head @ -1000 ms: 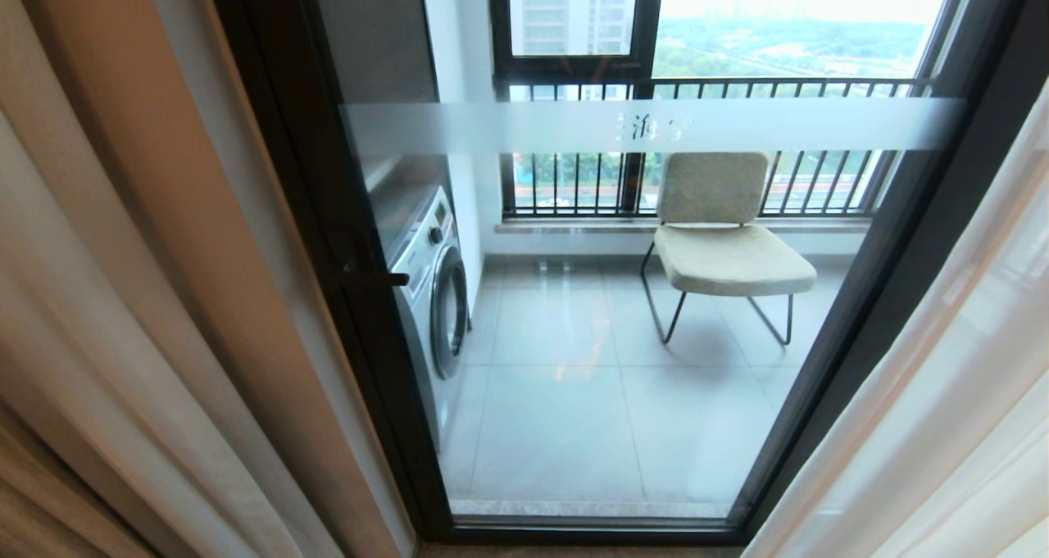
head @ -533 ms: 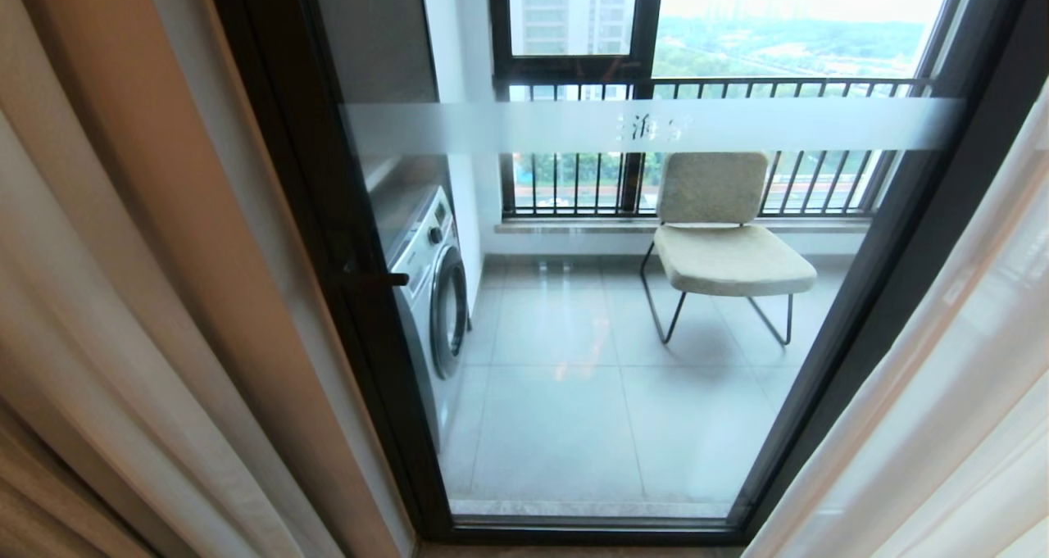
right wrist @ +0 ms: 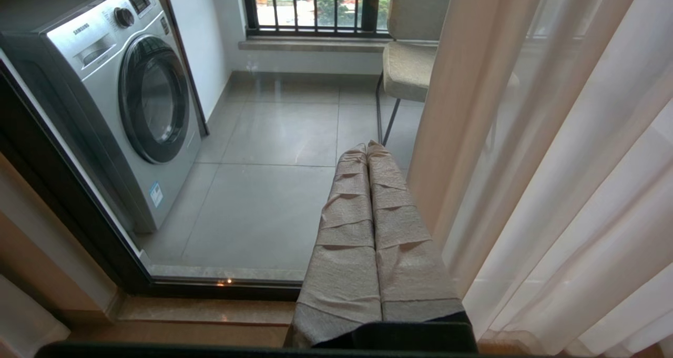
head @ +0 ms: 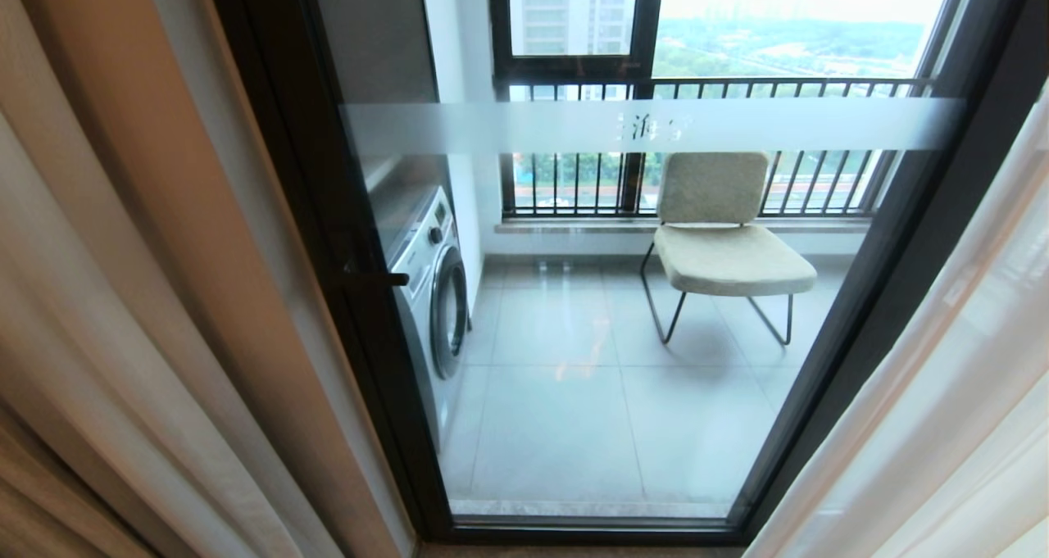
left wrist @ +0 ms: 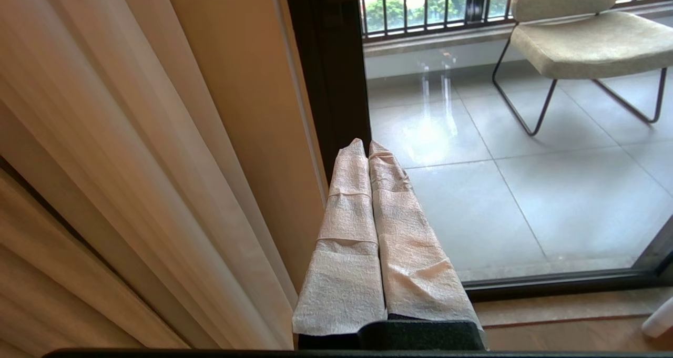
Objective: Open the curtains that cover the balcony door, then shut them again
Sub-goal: Pull the inner curtains open on both sides
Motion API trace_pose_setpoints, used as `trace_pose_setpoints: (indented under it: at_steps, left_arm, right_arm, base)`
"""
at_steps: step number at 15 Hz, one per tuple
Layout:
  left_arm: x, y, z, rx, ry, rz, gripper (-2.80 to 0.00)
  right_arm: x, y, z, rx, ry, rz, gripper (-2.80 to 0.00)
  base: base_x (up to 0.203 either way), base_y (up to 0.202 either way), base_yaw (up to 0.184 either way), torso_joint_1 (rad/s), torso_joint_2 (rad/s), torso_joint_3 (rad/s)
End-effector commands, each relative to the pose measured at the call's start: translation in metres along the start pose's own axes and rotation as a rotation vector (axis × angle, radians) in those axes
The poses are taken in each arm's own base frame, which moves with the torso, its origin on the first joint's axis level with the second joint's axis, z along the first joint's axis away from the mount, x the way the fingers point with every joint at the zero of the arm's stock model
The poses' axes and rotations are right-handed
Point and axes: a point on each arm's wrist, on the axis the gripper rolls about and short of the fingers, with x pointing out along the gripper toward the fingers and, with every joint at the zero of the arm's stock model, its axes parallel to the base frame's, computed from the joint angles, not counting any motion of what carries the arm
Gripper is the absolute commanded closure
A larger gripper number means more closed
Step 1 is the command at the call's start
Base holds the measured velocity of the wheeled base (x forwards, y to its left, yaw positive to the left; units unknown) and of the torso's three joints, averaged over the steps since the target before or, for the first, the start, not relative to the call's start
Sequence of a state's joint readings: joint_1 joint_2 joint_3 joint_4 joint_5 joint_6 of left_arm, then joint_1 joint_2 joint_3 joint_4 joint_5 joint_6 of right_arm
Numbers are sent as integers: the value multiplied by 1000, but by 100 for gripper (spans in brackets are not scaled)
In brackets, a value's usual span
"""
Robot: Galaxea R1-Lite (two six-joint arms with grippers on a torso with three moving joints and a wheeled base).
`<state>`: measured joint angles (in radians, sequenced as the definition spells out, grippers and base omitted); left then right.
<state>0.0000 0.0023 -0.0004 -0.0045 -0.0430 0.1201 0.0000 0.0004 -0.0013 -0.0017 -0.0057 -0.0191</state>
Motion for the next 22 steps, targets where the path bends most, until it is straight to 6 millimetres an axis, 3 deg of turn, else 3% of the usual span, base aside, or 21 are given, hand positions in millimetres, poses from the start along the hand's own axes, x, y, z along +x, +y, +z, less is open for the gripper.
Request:
trace_pose_setpoints:
  at_steps: [1, 22]
  left_arm:
    - [0, 0, 0, 0, -2, 0, 0]
    - [0, 0, 0, -25, -2, 8, 0]
  right_arm:
    - [0, 0, 0, -1, -1, 0, 0]
    - [0, 0, 0, -1, -1, 0, 0]
  base:
    - [0, 0, 0, 0, 0, 0]
    - [0, 0, 0, 0, 0, 0]
